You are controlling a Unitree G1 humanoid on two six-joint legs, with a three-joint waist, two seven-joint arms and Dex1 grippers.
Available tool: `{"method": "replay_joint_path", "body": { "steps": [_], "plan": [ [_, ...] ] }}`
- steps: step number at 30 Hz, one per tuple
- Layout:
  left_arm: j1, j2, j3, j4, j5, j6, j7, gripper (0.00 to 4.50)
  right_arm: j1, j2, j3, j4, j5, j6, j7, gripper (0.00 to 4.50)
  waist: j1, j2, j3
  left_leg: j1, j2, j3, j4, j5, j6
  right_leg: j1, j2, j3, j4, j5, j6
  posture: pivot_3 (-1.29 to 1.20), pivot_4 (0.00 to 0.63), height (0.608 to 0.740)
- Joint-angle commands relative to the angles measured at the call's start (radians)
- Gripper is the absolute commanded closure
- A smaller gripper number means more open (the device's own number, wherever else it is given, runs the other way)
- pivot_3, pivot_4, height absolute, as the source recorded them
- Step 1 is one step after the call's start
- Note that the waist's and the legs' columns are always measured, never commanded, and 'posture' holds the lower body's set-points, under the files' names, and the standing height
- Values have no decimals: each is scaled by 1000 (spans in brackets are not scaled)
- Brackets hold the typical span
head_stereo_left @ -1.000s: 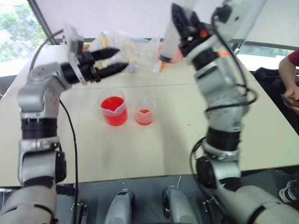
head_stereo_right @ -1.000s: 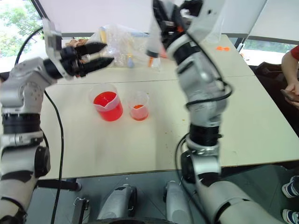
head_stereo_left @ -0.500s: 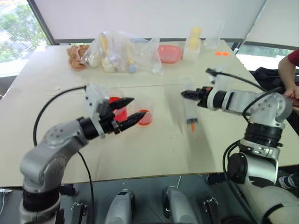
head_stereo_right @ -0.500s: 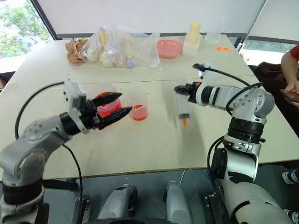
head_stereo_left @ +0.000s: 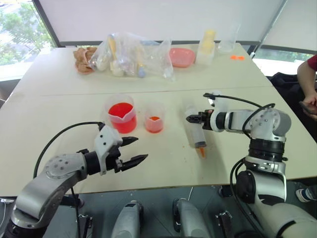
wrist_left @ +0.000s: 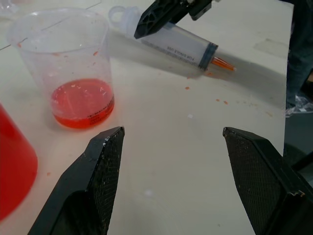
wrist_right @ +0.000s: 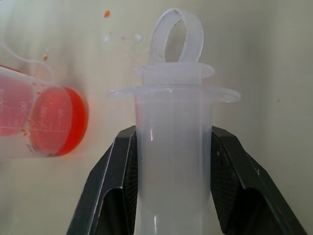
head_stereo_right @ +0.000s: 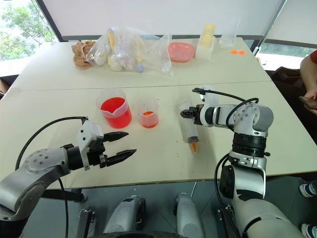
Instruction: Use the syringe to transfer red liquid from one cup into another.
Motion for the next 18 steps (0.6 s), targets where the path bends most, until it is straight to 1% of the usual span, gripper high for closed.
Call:
{"method": "replay_joint_path", "body": {
  "steps": [1, 2, 3, 5, 7, 9, 12, 14, 18],
  "plan": [
    [-15, 13, -1, -2, 11, -31, -17, 1082, -2, 4, -2, -30, -15, -30, 10, 589, 0, 0, 0, 0, 0, 0, 0, 0, 0, 0, 0, 0, 0, 0, 0, 0, 150, 740],
    [-19, 13, -2, 4, 11, -33, -17, 1082, -2, 3, -1, -31, -20, -34, 12, 182, 0, 0, 0, 0, 0, 0, 0, 0, 0, 0, 0, 0, 0, 0, 0, 0, 150, 740],
    [-23, 12, -2, 8, 10, -34, -18, 1082, -2, 3, -1, -31, -23, -36, 14, 80, 0, 0, 0, 0, 0, 0, 0, 0, 0, 0, 0, 0, 0, 0, 0, 0, 150, 740],
    [-27, 8, -1, 17, 16, -41, -14, 1082, 0, -9, 9, -44, -27, -49, 29, 80, 0, 0, 0, 0, 0, 0, 0, 0, 0, 0, 0, 0, 0, 0, 0, 0, 150, 740],
    [-25, -8, 15, 26, 3, -35, 1, 1082, 18, -69, 54, -97, 7, -62, 113, 80, 0, 0, 0, 0, 0, 0, 0, 0, 0, 0, 0, 0, 0, 0, 0, 0, 150, 740],
    [-15, -24, 39, 34, -15, -25, 17, 1082, 37, -133, 64, -146, 54, -77, 209, 80, 4, 0, 0, 0, 0, 0, 0, 0, 0, 0, 0, 0, 0, 0, 0, 0, 150, 740],
    [13, -38, 79, 43, -38, -17, 33, 1082, 68, -212, 25, -186, 125, -112, 344, 80, 3, 0, 0, 0, 0, 0, 0, 0, 0, 0, 0, 0, -1, 0, 0, 0, 150, 740],
    [33, -43, 112, 48, -53, -12, 43, 1082, 89, -251, -23, -194, 167, -151, 413, 80, 3, 0, 0, 0, 0, 0, 0, 0, 0, 0, 0, 0, -1, 0, 0, 0, 150, 740],
    [56, -43, 148, 55, -63, -19, 52, 1082, 149, -309, -36, -217, 179, -267, 505, 80, 2, 0, 0, 0, 1, 0, 0, 0, 0, 0, 0, 0, -1, 0, 0, 0, 150, 740]
  ]
}}
